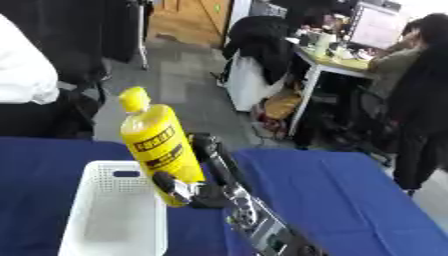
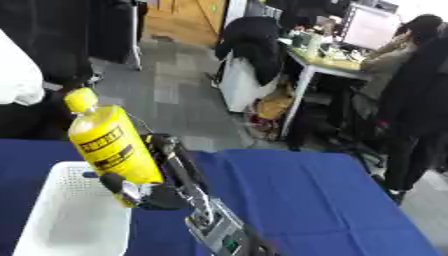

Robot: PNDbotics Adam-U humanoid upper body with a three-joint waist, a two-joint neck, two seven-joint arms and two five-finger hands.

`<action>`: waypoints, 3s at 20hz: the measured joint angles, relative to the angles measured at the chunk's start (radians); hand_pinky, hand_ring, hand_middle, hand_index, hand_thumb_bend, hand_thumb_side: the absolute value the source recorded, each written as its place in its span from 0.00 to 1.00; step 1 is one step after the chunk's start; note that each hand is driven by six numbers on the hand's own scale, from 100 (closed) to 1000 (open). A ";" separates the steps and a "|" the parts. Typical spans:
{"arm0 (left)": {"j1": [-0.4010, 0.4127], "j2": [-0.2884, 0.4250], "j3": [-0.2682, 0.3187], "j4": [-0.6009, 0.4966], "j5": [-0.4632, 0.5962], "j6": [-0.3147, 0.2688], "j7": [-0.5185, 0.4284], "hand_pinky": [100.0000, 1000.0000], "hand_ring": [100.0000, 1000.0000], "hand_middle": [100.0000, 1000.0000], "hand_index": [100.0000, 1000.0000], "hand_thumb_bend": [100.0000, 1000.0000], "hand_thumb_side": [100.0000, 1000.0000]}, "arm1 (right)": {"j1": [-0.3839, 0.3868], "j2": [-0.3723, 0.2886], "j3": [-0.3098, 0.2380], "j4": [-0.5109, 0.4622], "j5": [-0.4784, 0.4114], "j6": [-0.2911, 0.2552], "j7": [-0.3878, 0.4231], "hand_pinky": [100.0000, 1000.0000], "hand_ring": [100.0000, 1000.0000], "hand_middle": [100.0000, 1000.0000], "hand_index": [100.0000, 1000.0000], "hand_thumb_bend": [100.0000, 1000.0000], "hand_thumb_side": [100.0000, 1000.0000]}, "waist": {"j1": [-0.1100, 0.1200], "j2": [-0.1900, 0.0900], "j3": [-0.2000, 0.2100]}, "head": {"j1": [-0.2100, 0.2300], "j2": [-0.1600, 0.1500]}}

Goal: Pick up objects on the table and place them in the box.

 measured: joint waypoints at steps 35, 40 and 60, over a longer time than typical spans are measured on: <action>-0.079 -0.062 0.001 0.000 0.026 0.047 0.022 0.60 0.56 0.80 0.82 0.18 0.83 | 0.068 -0.158 -0.015 -0.118 -0.011 0.078 -0.093 0.00 0.00 0.00 0.15 0.16 0.63 | -0.054 0.036 0.114 | -0.018 -0.018; -0.086 -0.083 0.006 0.000 0.031 0.058 0.033 0.60 0.56 0.80 0.82 0.18 0.83 | 0.067 -0.179 -0.015 -0.117 0.006 0.083 -0.094 0.00 0.00 0.00 0.16 0.16 0.64 | -0.054 0.036 0.132 | -0.041 -0.032; -0.105 -0.155 0.013 0.000 0.046 0.093 0.055 0.60 0.56 0.79 0.81 0.20 0.83 | 0.054 -0.238 -0.026 -0.081 0.041 0.086 -0.097 0.00 0.00 0.00 0.16 0.16 0.66 | -0.054 0.047 0.176 | -0.096 -0.099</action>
